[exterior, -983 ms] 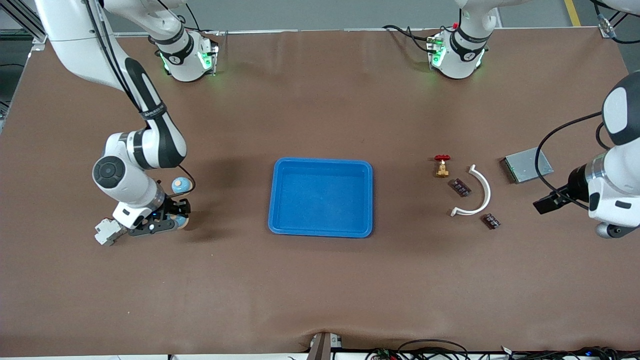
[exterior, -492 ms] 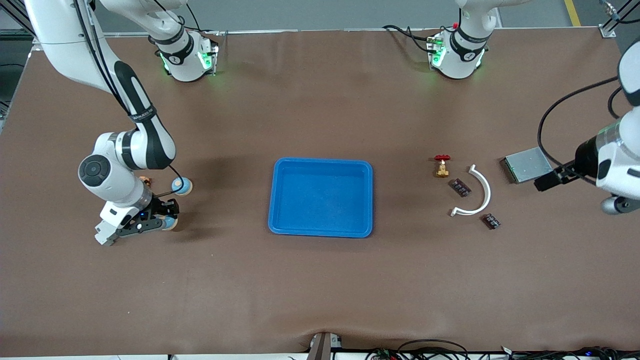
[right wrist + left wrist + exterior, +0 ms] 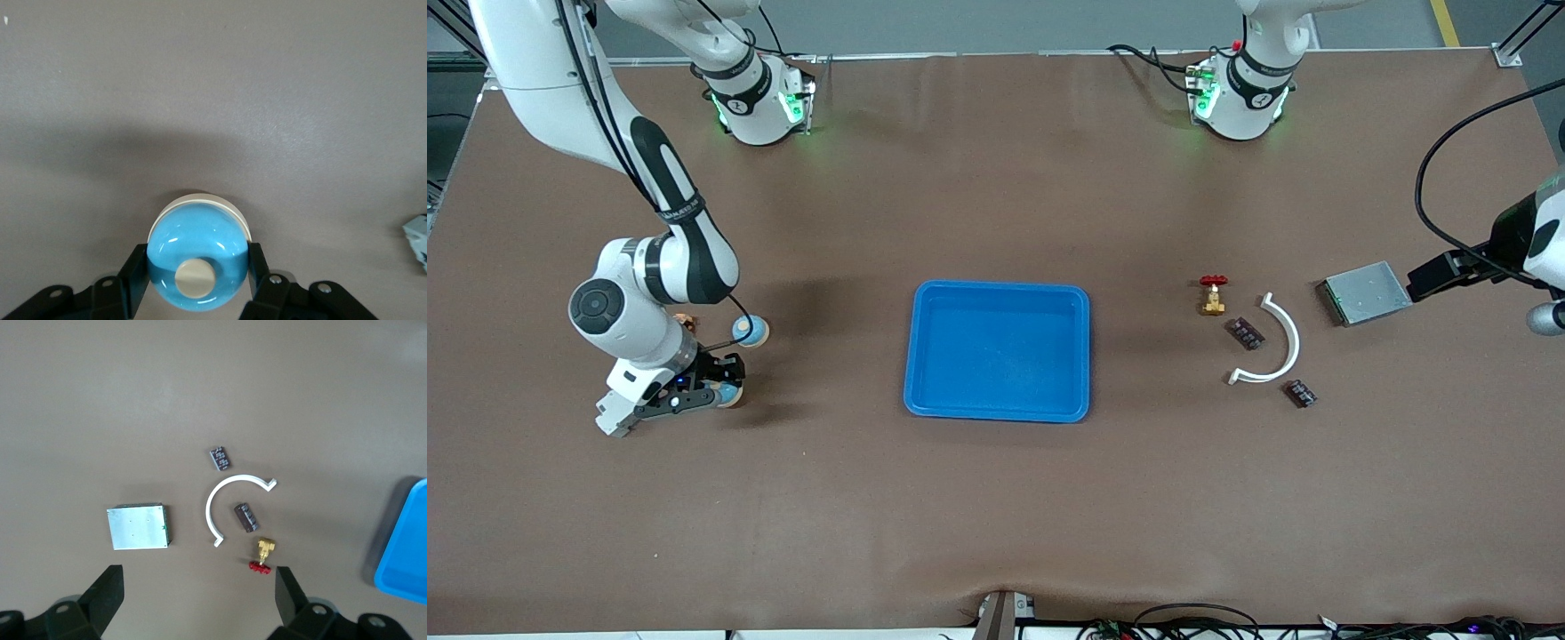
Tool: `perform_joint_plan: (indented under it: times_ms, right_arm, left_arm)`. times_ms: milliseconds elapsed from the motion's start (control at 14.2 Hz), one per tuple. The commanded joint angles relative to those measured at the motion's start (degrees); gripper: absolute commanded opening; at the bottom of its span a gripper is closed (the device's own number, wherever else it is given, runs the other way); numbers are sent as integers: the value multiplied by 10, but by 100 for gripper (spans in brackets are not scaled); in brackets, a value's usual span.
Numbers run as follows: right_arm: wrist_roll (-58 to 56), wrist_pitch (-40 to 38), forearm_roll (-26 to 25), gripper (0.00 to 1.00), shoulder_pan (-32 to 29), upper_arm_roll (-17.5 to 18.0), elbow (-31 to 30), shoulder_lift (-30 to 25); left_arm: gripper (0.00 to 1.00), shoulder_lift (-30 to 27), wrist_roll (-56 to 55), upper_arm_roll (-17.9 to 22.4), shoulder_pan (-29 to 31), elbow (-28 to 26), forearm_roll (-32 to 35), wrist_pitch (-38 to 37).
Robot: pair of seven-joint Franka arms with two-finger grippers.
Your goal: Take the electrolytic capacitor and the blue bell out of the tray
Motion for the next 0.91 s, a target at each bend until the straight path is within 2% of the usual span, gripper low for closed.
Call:
perform_joint_plan:
  times_ms: [0,351,632,773,843]
  right_arm:
    - [-10,10,20,0,-14,21,-2,4]
    - [-10,19,24,0,-15,23,-1,14]
    - [-15,20,23,0,-19,23,2,18]
    - [-16,21,23,0,-24,23,3,21]
    - [-16,24,23,0,-24,23,3,21]
  left_arm:
    - [100,-19,27,0,9,-16,-27,-5]
    - [100,-33,30,2,11,-12,-24,-11]
    - [100,-65,56,6,13,-16,-27,-12]
    - [100,-87,96,9,13,-45,-28,-13]
    - [100,-100,100,25,3,-56,-27,-12]
